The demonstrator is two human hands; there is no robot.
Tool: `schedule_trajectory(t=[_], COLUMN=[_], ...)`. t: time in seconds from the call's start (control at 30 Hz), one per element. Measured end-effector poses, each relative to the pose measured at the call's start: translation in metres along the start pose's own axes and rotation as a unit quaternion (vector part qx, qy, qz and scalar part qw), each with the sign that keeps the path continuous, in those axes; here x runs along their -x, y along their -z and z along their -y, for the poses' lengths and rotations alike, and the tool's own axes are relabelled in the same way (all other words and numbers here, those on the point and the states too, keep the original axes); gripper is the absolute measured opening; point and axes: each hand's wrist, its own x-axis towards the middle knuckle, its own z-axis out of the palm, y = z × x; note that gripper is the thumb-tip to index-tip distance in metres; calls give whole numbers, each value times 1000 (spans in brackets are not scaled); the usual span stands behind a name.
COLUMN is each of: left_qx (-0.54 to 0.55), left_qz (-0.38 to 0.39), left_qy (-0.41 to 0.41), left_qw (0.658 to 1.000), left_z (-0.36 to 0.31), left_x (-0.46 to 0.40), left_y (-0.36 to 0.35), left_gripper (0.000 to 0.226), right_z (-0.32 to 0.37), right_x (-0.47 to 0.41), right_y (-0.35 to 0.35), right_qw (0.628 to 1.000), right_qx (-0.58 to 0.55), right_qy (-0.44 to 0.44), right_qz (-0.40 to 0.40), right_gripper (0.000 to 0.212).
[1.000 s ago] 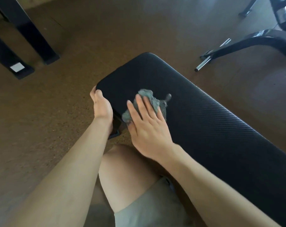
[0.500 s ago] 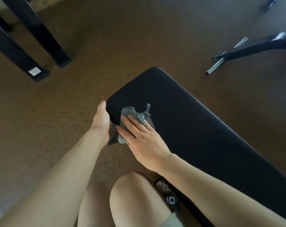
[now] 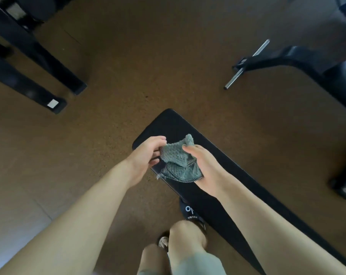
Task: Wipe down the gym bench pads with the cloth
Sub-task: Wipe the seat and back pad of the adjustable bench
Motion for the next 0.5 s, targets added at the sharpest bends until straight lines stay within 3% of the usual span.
schedule_trajectory(t=[0.07,0.17,0.27,0.5], left_qx=[-47,-68,-96,-194], left_qz=[23,41,32,36], left_qy=[-8,-25,-45,-67], left_qw=[999,997,994,978], left_z=[-47,-113,-157,-217], left_x=[29,66,90,127], left_y=[-5,-8,0,40], left_gripper=[40,22,6,25], right_z=[40,88,124,169], right_x=[45,95,124,140], right_y=[-9,-23,-35,-83], right_qw=[998,991,991,992], right_qx=[-28,-14,-21,85], right_qy=[13,41,63,80], right_qz=[63,124,119,56], right_gripper=[33,34,33,25])
